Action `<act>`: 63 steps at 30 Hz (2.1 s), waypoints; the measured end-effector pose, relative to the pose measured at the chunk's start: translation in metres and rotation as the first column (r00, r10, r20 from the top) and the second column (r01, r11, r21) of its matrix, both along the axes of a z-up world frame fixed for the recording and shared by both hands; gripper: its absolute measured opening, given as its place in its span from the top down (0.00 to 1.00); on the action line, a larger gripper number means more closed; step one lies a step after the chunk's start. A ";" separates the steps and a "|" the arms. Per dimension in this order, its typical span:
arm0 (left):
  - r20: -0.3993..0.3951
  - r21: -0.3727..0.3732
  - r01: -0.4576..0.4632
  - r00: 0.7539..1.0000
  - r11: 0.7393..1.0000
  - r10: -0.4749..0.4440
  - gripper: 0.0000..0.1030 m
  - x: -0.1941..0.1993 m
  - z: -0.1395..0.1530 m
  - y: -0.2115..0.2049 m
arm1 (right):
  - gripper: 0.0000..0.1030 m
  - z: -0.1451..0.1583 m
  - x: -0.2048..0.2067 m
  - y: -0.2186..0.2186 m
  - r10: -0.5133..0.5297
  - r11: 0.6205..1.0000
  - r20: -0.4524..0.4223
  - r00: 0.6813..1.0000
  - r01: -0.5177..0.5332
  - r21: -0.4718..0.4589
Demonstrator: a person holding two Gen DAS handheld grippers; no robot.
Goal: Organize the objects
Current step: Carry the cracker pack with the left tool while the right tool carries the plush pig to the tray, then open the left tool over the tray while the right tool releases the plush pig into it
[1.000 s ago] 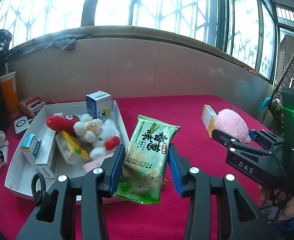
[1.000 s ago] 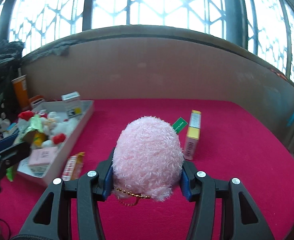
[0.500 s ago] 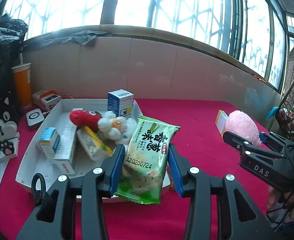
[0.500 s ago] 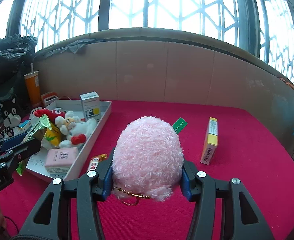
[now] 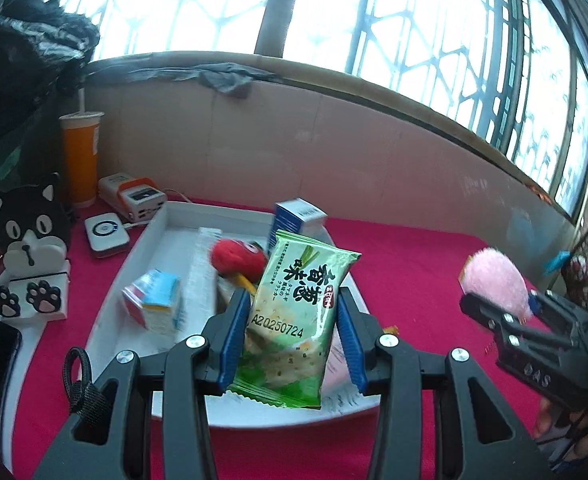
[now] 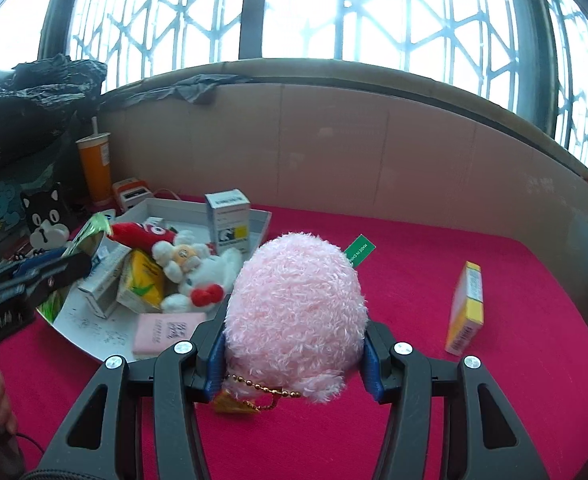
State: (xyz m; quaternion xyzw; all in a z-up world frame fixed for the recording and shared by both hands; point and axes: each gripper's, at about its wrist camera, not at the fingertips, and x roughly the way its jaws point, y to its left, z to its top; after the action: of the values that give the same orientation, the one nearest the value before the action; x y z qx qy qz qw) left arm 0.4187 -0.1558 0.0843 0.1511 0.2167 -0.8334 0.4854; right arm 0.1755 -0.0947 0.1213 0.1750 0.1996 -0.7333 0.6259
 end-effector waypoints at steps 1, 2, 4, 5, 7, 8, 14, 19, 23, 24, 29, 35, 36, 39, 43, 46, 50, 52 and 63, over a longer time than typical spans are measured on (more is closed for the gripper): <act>-0.006 0.006 -0.009 1.000 1.000 0.009 0.59 0.004 0.002 -0.004 | 0.44 0.001 0.003 -0.002 0.008 1.000 -0.003 1.000 -0.008 -0.001; -0.018 0.015 -0.016 1.000 1.000 0.016 0.59 0.009 0.005 -0.009 | 0.44 0.003 0.007 -0.004 0.020 1.000 -0.008 1.000 -0.020 -0.002; -0.038 0.023 -0.027 0.999 0.999 0.028 0.59 0.017 0.010 -0.017 | 0.44 0.006 0.013 -0.008 0.036 0.999 -0.009 0.999 -0.036 -0.004; -0.040 0.021 -0.030 0.999 0.999 0.031 0.59 0.019 0.011 -0.019 | 0.44 0.007 0.016 -0.010 0.042 0.999 -0.009 0.999 -0.042 -0.005; -0.037 0.009 -0.044 0.998 0.999 0.044 0.59 0.023 0.017 -0.024 | 0.44 0.009 0.020 -0.013 0.052 0.999 -0.010 0.999 -0.052 -0.008; -0.035 0.005 -0.045 0.998 0.999 0.046 0.59 0.024 0.019 -0.027 | 0.44 0.010 0.022 -0.016 0.059 0.998 -0.011 0.998 -0.060 -0.007; -0.052 0.027 -0.041 0.998 0.999 0.043 0.59 0.027 0.033 -0.052 | 0.44 0.017 0.036 -0.035 0.100 0.995 -0.017 0.995 -0.100 0.001; -0.036 0.031 -0.031 0.999 0.999 0.032 0.59 0.018 0.048 -0.076 | 0.44 0.016 0.051 -0.053 0.141 0.990 -0.008 0.990 -0.141 0.024; -0.015 0.051 -0.031 0.999 0.998 0.031 0.59 0.009 0.049 -0.094 | 0.44 0.010 0.066 -0.071 0.169 0.984 -0.011 0.985 -0.169 0.055; -0.009 0.054 -0.034 0.999 0.998 0.035 0.59 0.007 0.048 -0.097 | 0.44 0.009 0.069 -0.076 0.174 0.983 -0.012 0.985 -0.173 0.061; 0.024 0.081 -0.043 0.999 0.996 0.041 0.59 -0.002 0.039 -0.112 | 0.44 -0.002 0.082 -0.095 0.187 0.979 -0.027 0.982 -0.183 0.093; 0.018 0.091 -0.039 0.999 0.995 0.038 0.52 -0.005 0.033 -0.117 | 0.41 -0.013 0.088 -0.111 0.203 0.972 -0.017 0.979 -0.199 0.127; 0.015 0.090 -0.040 0.999 0.995 0.039 0.48 -0.005 0.034 -0.117 | 0.39 -0.014 0.089 -0.112 0.206 0.970 -0.020 0.978 -0.202 0.133; 0.010 0.080 -0.058 0.998 0.995 0.058 0.21 -0.003 0.036 -0.115 | 0.25 -0.018 0.089 -0.110 0.201 0.972 -0.024 0.979 -0.196 0.131; 0.050 0.037 -0.146 0.988 0.989 0.144 0.07 0.002 0.042 -0.108 | 0.12 -0.017 0.076 -0.100 0.176 0.978 -0.011 0.984 -0.174 0.115; 0.034 0.019 -0.153 0.988 0.988 0.152 0.06 0.004 0.048 -0.099 | 0.12 -0.013 0.058 -0.091 0.147 0.984 0.000 0.989 -0.146 0.099; 0.021 0.011 -0.124 0.992 0.992 0.123 0.06 -0.002 0.052 -0.086 | 0.12 -0.006 0.023 -0.076 0.085 0.993 0.042 0.996 -0.088 0.077; 0.021 0.019 -0.095 0.995 0.995 0.094 0.06 -0.010 0.051 -0.080 | 0.11 -0.004 0.008 -0.068 0.055 0.996 0.059 0.997 -0.059 0.074; 0.007 0.106 0.033 0.999 0.994 -0.034 0.06 -0.053 0.022 -0.050 | 0.11 -0.038 -0.064 -0.031 -0.032 0.977 0.072 0.997 0.016 0.215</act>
State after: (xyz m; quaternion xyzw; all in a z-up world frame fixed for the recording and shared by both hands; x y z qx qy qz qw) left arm 0.3653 -0.2059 0.1064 0.1840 0.2559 -0.8281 0.4636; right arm 0.1119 -0.1258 0.0837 0.2712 0.2515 -0.7080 0.6016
